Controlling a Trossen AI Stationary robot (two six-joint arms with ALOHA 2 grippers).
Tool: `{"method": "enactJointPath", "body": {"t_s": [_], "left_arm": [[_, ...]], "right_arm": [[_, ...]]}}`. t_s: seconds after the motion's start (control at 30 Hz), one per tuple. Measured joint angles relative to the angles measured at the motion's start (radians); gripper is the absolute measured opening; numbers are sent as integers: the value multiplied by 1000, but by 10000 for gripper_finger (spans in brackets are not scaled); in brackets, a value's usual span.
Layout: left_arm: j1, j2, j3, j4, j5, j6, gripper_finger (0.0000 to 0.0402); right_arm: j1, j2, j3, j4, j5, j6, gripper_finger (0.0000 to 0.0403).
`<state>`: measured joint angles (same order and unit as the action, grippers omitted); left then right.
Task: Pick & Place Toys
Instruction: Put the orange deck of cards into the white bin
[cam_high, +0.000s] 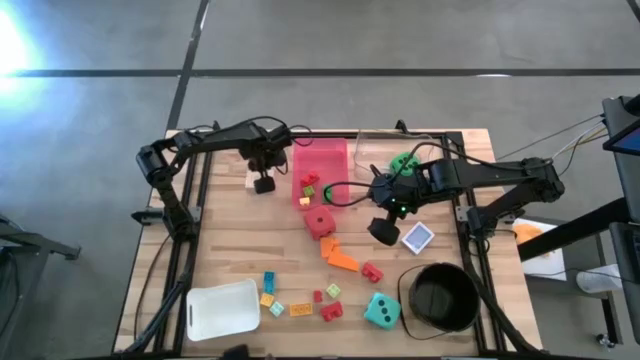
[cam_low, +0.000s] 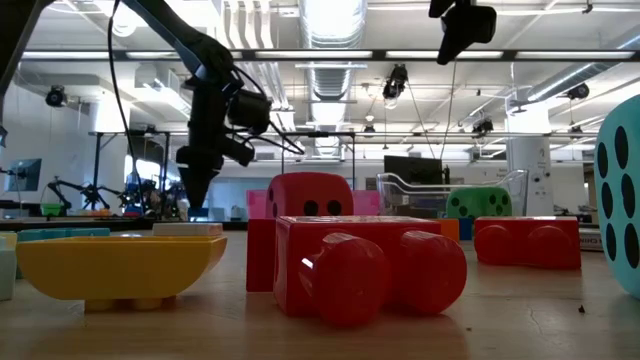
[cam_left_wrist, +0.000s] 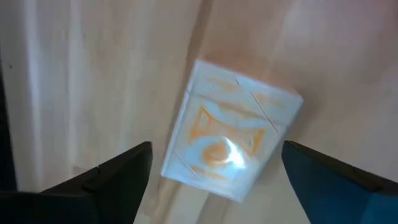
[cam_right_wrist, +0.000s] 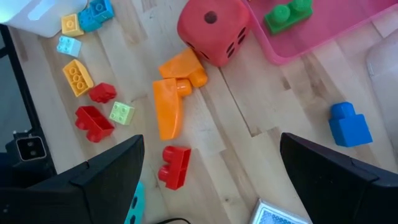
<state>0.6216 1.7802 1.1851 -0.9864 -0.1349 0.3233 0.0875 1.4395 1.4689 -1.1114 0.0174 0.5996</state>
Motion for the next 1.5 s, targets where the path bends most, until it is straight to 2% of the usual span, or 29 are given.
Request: {"method": "enactJointPath", "body": {"t_s": [0.23, 0.47, 0.63, 0.9, 1.03, 1.3, 1.5], "left_arm": [[0, 0, -12, 7, 9, 112, 346], [-1, 0, -82, 29, 20, 195, 346], [-2, 0, -99, 80, -57, 169, 345], [-3, 13, -113, 111, -35, 204, 345], [-11, 51, -105, 108, -58, 192, 345], [-97, 69, -108, 99, -12, 178, 345], [-148, 69, -111, 109, -19, 173, 341]], "right_arm": [[0, 0, 0, 0, 0, 27, 367], [2, 0, 0, 0, 0, 29, 367], [2, 0, 0, 0, 0, 29, 367], [2, 0, 0, 0, -28, 29, 367], [2, 0, 0, 1, -29, 29, 367], [7, 0, 0, 2, -28, 29, 367], [7, 0, 0, 2, -26, 29, 367]]}}
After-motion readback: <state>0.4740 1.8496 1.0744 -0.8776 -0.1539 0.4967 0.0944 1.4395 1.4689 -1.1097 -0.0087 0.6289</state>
